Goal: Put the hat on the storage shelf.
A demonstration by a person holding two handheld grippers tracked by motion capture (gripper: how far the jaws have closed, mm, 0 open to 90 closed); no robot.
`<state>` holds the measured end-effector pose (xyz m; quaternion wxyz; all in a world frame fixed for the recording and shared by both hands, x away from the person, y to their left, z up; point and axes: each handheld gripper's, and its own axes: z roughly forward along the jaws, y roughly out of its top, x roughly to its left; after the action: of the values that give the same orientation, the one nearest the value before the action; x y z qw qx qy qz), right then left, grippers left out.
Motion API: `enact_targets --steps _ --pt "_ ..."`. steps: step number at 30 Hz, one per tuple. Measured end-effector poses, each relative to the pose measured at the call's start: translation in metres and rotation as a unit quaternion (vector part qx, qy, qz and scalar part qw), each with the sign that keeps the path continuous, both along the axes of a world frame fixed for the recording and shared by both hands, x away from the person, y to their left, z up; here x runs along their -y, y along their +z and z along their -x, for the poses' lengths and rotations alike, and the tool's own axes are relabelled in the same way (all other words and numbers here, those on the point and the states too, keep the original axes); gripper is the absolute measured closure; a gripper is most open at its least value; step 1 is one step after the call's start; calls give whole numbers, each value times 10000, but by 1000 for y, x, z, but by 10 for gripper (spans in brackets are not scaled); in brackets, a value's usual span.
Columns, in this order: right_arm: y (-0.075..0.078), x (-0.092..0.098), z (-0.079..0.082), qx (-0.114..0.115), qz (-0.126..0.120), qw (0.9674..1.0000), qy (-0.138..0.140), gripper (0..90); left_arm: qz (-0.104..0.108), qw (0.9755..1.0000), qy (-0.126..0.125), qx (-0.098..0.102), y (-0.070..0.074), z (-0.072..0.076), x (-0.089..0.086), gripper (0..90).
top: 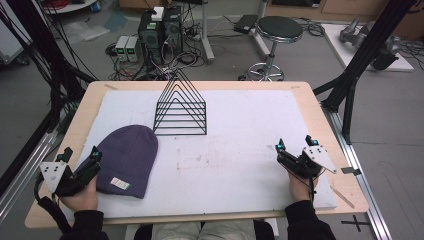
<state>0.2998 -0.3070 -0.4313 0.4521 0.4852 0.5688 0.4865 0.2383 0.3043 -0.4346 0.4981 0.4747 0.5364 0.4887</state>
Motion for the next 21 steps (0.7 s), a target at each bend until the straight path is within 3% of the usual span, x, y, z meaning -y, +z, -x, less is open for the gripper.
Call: enact_targets --steps 5,21 --pt "0 2 0 3 -17 10000 -89 84 -29 10000 -41 -13 0 -1 1 219" --pt "-1 0 -1 -66 15 10000 -15 84 -37 9999 -88 -67 -1 -2 2 212"
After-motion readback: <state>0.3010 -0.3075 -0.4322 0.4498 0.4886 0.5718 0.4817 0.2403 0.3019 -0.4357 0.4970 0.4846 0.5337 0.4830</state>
